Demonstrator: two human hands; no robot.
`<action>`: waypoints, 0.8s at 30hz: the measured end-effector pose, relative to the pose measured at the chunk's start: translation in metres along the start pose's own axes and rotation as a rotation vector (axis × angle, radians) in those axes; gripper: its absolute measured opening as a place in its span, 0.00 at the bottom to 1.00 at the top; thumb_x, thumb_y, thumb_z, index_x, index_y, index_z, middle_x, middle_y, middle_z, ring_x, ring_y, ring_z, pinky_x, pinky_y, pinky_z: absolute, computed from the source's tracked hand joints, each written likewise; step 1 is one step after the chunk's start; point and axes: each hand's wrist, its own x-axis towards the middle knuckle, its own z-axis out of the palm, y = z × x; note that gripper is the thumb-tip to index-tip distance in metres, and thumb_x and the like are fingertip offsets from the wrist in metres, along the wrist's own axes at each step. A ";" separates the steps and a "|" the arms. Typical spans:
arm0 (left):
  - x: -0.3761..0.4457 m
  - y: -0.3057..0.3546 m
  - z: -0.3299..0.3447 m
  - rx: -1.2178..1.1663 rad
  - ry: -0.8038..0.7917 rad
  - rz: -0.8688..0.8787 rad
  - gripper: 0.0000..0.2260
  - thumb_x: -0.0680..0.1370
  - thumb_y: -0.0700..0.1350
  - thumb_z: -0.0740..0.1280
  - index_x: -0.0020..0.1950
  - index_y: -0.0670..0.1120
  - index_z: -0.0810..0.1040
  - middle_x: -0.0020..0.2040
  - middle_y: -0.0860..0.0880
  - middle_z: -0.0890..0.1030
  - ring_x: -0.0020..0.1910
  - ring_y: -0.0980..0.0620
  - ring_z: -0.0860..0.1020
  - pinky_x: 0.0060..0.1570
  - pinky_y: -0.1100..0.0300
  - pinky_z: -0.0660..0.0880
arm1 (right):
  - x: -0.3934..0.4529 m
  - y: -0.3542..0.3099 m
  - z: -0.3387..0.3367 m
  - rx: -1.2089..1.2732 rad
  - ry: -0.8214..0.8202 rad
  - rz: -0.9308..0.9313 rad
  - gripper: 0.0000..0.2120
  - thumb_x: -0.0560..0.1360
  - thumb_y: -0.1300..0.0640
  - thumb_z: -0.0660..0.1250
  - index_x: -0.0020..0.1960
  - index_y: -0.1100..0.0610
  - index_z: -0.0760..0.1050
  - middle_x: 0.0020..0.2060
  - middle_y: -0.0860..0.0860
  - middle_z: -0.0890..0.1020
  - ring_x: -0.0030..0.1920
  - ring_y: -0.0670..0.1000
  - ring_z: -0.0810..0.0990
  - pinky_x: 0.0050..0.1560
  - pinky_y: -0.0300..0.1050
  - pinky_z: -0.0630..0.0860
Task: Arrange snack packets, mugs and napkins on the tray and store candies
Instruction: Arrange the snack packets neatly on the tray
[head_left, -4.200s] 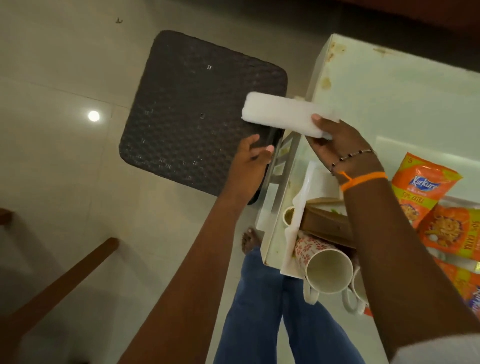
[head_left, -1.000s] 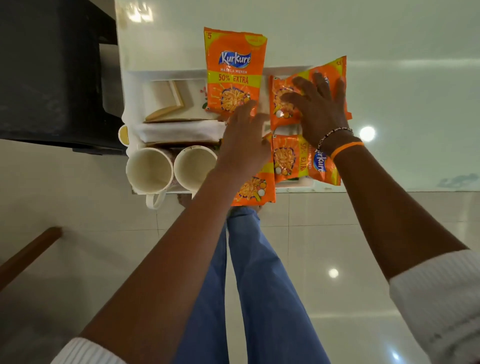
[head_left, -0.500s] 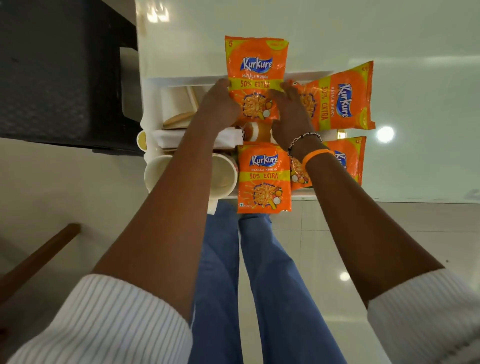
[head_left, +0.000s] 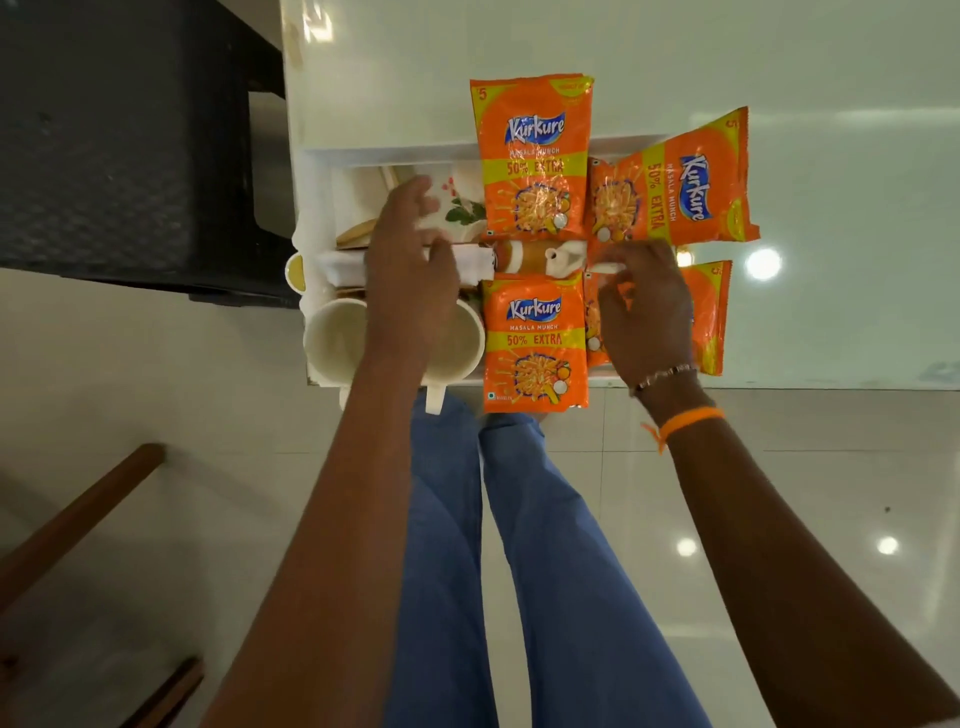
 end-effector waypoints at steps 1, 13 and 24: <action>-0.019 -0.004 -0.008 -0.052 0.086 0.021 0.16 0.75 0.33 0.58 0.61 0.41 0.72 0.54 0.52 0.76 0.49 0.59 0.74 0.49 0.77 0.68 | -0.014 0.002 -0.003 0.028 0.038 0.038 0.08 0.74 0.67 0.62 0.51 0.64 0.77 0.53 0.62 0.78 0.48 0.54 0.77 0.46 0.30 0.70; -0.092 -0.131 -0.058 -0.892 0.320 -1.065 0.09 0.80 0.42 0.59 0.58 0.40 0.72 0.47 0.45 0.74 0.44 0.50 0.75 0.54 0.60 0.76 | -0.091 0.055 0.021 0.948 -0.028 1.146 0.19 0.82 0.61 0.47 0.70 0.63 0.62 0.69 0.61 0.70 0.66 0.59 0.73 0.65 0.49 0.70; -0.053 -0.161 -0.048 -0.854 0.138 -0.850 0.16 0.78 0.36 0.61 0.66 0.39 0.70 0.50 0.43 0.79 0.48 0.47 0.80 0.44 0.58 0.79 | -0.057 0.059 0.048 0.875 0.077 1.130 0.20 0.79 0.63 0.56 0.69 0.67 0.62 0.70 0.61 0.69 0.69 0.58 0.71 0.63 0.45 0.73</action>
